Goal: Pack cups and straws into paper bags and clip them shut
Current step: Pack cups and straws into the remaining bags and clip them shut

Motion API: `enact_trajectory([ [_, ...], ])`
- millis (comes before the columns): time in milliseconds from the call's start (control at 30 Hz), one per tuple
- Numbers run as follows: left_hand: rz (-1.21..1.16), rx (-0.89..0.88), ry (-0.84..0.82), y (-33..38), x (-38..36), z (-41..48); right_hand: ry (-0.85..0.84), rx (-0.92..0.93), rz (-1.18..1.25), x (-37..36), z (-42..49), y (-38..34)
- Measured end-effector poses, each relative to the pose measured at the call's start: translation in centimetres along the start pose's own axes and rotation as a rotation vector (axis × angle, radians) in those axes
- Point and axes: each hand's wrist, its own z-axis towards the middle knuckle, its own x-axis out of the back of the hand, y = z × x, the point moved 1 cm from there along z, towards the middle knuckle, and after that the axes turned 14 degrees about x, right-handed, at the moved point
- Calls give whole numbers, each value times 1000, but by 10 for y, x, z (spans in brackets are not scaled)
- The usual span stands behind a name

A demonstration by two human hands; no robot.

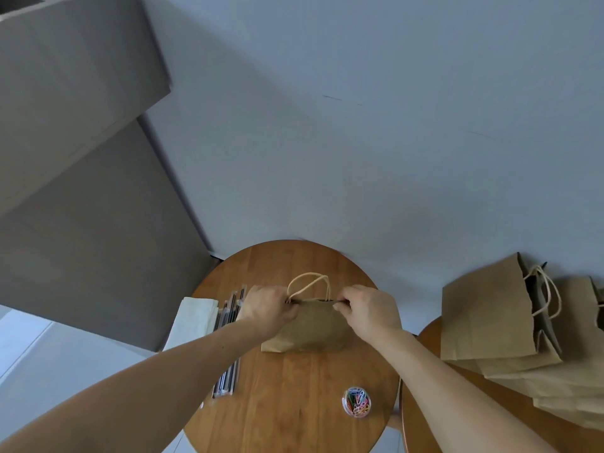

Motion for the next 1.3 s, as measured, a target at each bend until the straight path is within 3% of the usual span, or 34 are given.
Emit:
enact_trajectory([
  [133,-48,-57,-20,-3,3,4,298,-36,128,4,-10,6],
  [200,-59,-56,-38,-4,4,7,489,-160,226,0,-24,13],
  [267,-73,-62,-21,-3,4,8,528,-345,350,-12,-41,22],
  [333,-64,-84,-9,-3,1,11,333,-467,413,-37,-60,29],
  [500,-97,-125,53,-3,-7,11,-261,-484,356,-103,-97,25],
  [667,-145,-148,75,-4,-10,12,-564,-603,301,-138,-114,19],
  [867,-153,-127,111,-9,-15,8,-652,-590,312,-153,-119,8],
  [1300,-177,-107,45,-9,-16,12,-504,-619,268,-144,-126,4],
])
